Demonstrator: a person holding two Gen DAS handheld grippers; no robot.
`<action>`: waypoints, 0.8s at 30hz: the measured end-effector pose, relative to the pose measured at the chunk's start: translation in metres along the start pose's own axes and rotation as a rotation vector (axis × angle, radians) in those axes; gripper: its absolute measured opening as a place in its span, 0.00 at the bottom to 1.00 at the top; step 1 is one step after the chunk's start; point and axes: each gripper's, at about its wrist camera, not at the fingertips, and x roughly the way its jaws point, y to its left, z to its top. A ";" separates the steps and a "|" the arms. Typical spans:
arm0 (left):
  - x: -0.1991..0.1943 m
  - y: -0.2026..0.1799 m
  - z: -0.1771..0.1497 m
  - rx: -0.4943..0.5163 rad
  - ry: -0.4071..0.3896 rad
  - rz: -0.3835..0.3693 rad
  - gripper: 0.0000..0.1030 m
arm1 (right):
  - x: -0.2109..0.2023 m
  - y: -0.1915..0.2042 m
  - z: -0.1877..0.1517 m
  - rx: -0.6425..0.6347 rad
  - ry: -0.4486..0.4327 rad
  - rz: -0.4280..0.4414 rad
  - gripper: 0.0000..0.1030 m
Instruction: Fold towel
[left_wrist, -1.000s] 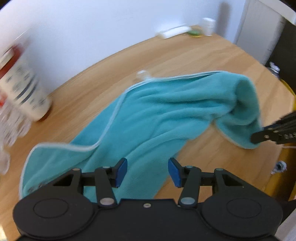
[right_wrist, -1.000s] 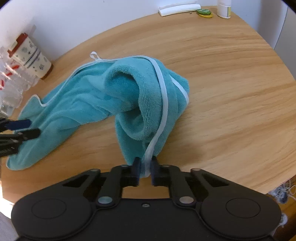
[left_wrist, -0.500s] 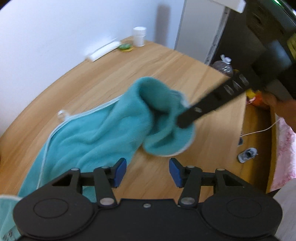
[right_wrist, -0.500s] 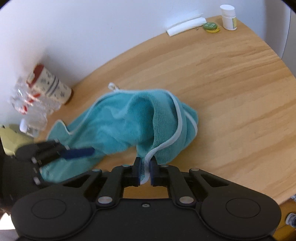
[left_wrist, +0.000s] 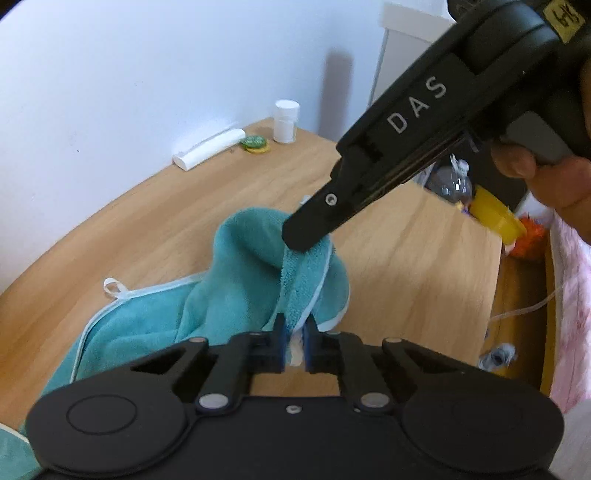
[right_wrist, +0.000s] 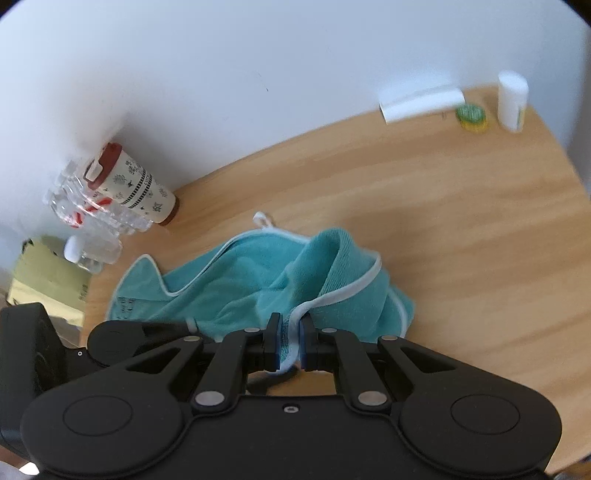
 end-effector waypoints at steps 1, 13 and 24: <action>-0.001 0.005 0.005 -0.044 -0.010 -0.017 0.06 | 0.000 0.000 0.002 -0.004 -0.001 -0.001 0.10; 0.017 0.039 0.056 -0.255 -0.007 -0.052 0.05 | -0.030 -0.033 0.025 -0.063 -0.137 -0.089 0.42; 0.041 0.037 0.088 -0.276 0.043 -0.076 0.05 | 0.003 -0.047 -0.029 -0.193 0.022 -0.167 0.45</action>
